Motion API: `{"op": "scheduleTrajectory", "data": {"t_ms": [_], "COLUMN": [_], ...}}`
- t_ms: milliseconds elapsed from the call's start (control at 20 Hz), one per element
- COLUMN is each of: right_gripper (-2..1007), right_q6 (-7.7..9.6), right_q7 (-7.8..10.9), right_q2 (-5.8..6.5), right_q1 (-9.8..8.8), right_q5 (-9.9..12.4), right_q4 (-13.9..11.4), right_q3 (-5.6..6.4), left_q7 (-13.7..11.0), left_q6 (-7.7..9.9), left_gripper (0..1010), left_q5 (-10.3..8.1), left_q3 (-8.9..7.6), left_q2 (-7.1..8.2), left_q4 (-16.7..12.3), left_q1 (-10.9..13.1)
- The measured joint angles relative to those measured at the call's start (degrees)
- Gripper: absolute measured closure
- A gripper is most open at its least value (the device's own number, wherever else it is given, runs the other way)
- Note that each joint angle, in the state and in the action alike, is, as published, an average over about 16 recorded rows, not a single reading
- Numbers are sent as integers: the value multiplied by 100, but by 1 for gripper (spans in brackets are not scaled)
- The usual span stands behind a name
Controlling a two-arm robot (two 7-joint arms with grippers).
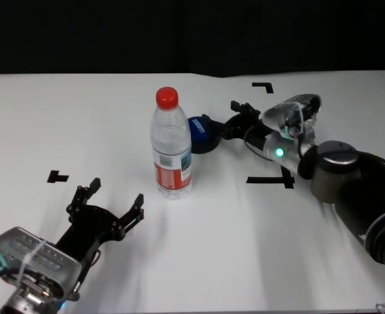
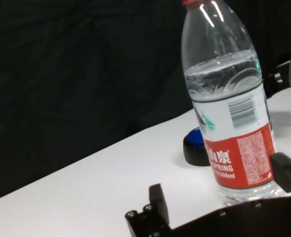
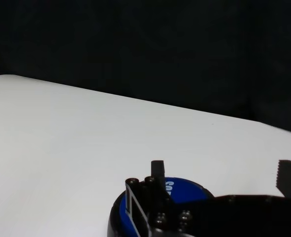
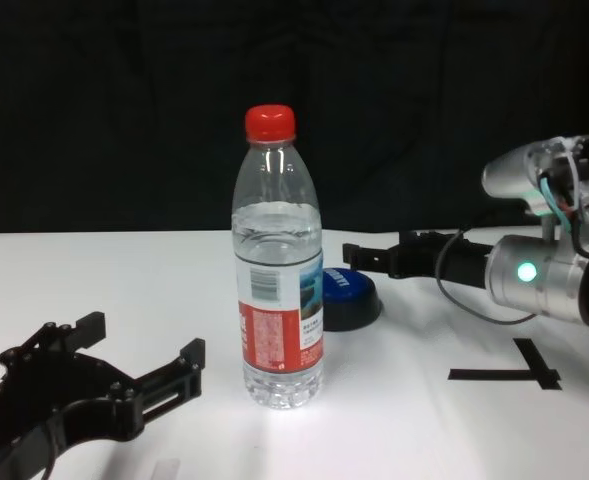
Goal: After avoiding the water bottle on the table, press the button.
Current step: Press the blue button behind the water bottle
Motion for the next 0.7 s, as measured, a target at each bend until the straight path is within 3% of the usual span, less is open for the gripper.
{"op": "scheduleTrajectory", "data": {"t_ms": [700], "right_gripper": [3], "right_q6": [-250], "right_q7": [-56], "right_q2": [-234], "right_q1": [300], "right_q5": [-239], "right_q4": [544], "right_q3": [68], "left_q7": [0], "left_q6": [0], "left_gripper": [7], "left_q5": [0], "left_q3": [0], "left_q2": [0], "left_q4": [0], "left_q1": [0]}}
